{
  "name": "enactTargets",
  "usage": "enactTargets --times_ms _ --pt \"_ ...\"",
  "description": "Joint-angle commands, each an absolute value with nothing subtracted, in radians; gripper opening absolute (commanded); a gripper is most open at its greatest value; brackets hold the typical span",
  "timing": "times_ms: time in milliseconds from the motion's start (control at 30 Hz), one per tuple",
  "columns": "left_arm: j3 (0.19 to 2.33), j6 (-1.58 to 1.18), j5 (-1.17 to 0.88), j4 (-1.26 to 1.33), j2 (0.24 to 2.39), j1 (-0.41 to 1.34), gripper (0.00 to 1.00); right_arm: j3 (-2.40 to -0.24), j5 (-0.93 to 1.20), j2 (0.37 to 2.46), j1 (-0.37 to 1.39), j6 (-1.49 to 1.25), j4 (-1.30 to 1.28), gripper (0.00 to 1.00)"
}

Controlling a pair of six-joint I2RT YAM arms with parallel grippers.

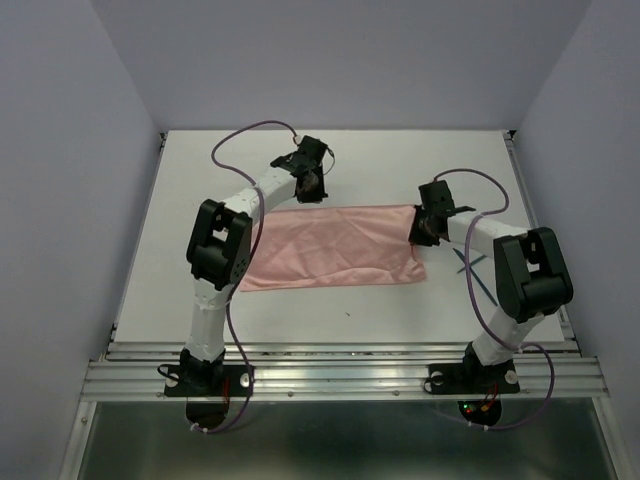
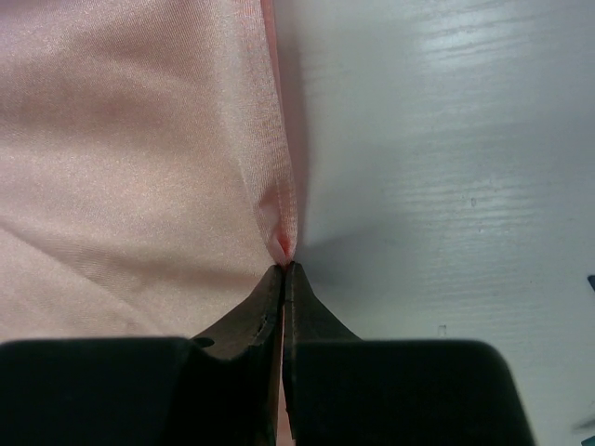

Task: Fold the napkin into a case and place the utensils inside
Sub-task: Pick up the rectangle-folded napkin from the center of the board.

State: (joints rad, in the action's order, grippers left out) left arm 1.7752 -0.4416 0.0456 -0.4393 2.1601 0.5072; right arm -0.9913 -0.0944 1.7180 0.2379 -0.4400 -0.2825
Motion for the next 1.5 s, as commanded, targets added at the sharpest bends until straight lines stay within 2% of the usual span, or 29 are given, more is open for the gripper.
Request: enactTargets --times_ms 0,367,467,600,833,1467 --pt "1.703 -0.423 0.061 -0.442 2.01 0.459 0.0 -0.966 -0.107 1.649 0.241 -0.472 -0.247 0.01" --pt "1.364 -0.449 0.161 -0.405 1.85 0.253 0.0 -0.931 -0.055 1.548 0.241 -0.518 -0.187 0.01" --pt "1.289 -0.478 0.231 -0.403 1.822 0.249 0.0 -0.937 -0.034 1.548 0.241 -0.522 -0.187 0.01" --pt "1.2 -0.5 0.226 -0.377 1.787 0.249 0.0 -0.937 -0.028 1.549 0.241 -0.523 -0.187 0.01" --pt "1.157 -0.528 0.278 -0.388 1.792 0.245 0.0 -0.936 -0.017 1.528 0.241 -0.528 -0.196 0.01" --pt "1.14 -0.545 0.084 -0.281 1.836 0.337 0.0 -1.037 0.026 1.496 0.337 -0.561 -0.244 0.01"
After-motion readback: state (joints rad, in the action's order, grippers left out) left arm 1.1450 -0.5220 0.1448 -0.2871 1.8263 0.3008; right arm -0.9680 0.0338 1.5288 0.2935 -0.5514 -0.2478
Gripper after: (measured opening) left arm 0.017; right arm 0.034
